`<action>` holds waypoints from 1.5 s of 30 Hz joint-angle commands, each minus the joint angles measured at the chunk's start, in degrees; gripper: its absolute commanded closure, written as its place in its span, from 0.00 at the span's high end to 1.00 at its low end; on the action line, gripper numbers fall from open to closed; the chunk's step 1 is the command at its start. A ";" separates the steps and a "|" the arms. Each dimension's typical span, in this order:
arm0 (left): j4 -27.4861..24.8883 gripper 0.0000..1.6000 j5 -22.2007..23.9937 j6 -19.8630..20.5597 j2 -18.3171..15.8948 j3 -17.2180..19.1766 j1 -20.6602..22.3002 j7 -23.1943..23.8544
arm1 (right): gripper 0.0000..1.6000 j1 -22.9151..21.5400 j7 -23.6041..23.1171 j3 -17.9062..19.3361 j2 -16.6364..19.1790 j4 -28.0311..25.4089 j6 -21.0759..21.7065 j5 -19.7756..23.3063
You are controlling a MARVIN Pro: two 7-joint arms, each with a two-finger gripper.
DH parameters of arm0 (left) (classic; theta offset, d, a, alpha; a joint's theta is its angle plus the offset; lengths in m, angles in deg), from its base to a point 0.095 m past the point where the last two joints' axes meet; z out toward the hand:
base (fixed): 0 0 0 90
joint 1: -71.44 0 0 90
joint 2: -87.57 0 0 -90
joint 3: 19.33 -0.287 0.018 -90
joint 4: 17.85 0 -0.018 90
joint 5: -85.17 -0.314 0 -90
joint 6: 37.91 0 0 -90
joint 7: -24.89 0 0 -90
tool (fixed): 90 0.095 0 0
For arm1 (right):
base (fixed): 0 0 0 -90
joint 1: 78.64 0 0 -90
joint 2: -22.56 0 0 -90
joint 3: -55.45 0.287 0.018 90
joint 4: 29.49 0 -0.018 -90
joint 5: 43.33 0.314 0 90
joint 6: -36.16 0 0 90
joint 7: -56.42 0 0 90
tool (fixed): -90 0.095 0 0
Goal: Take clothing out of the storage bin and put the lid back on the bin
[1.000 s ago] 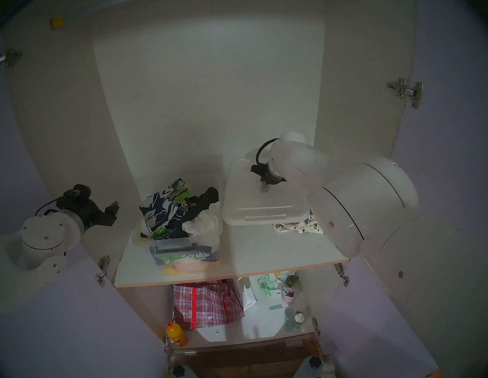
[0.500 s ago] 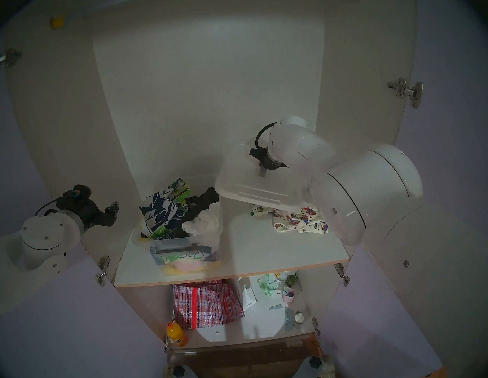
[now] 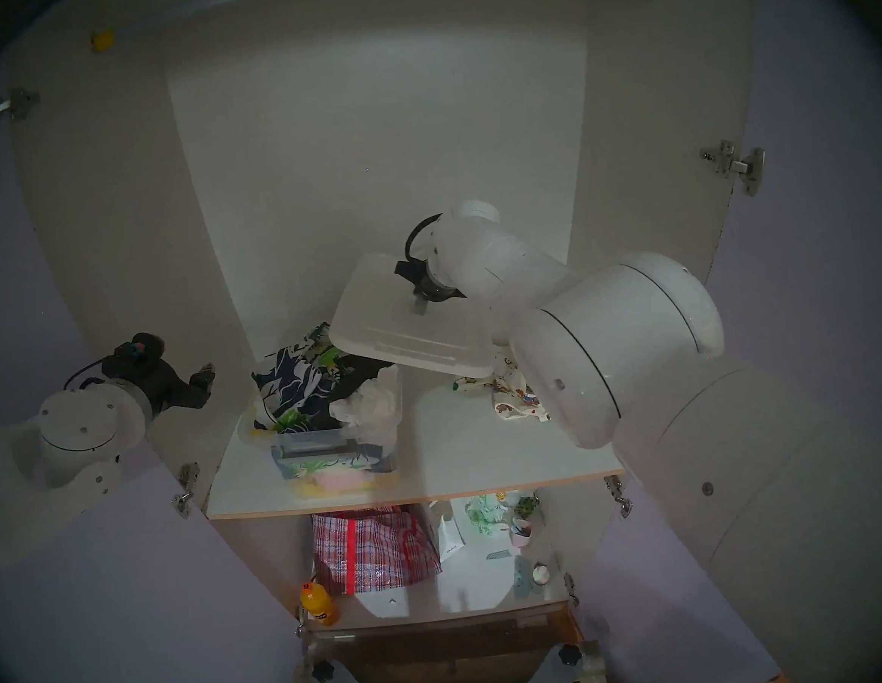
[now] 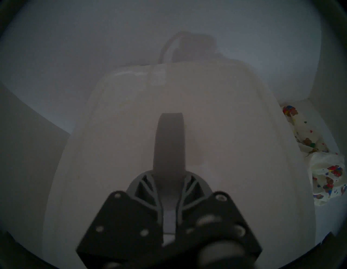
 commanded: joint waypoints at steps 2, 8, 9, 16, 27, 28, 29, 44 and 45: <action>-0.46 1.00 -0.29 -0.34 -0.65 1.32 1.33 -0.14 | 0.00 -2.65 0.05 0.48 -3.66 -1.83 -1.67 0.49; -0.48 1.00 -0.29 -0.35 -0.70 1.33 1.38 -0.13 | 0.00 -1.71 0.85 -0.11 -7.98 -1.40 -2.78 -0.15; -0.49 1.00 -0.29 -0.35 -0.70 1.34 1.38 -0.13 | 0.00 -1.60 0.90 -0.29 -8.74 -1.29 -2.70 -0.32; -0.52 1.00 -0.28 -0.35 -0.74 1.33 1.43 -0.12 | 0.00 -0.47 2.40 -2.60 -13.23 -0.85 -5.39 -2.48; -0.51 1.00 -0.28 -0.35 -0.74 1.29 1.46 -0.12 | 0.00 2.14 7.95 -7.12 -15.96 1.00 -10.77 -5.03; -0.51 1.00 -0.28 -0.35 -0.73 1.28 1.46 -0.12 | 0.00 2.38 8.44 -7.13 -15.96 1.20 -10.79 -4.97; -0.50 1.00 -0.28 -0.34 -0.72 1.27 1.46 -0.12 | 0.00 2.62 8.76 -7.27 -15.96 1.26 -10.96 -5.07; -0.42 1.00 -0.27 -0.32 -0.63 1.19 1.43 -0.13 | 0.00 5.26 9.72 -8.16 -15.96 -1.27 -10.62 -4.90; -0.42 1.00 -0.27 -0.32 -0.63 1.18 1.43 -0.13 | 0.00 5.43 9.83 -8.23 -15.96 -1.62 -10.59 -4.88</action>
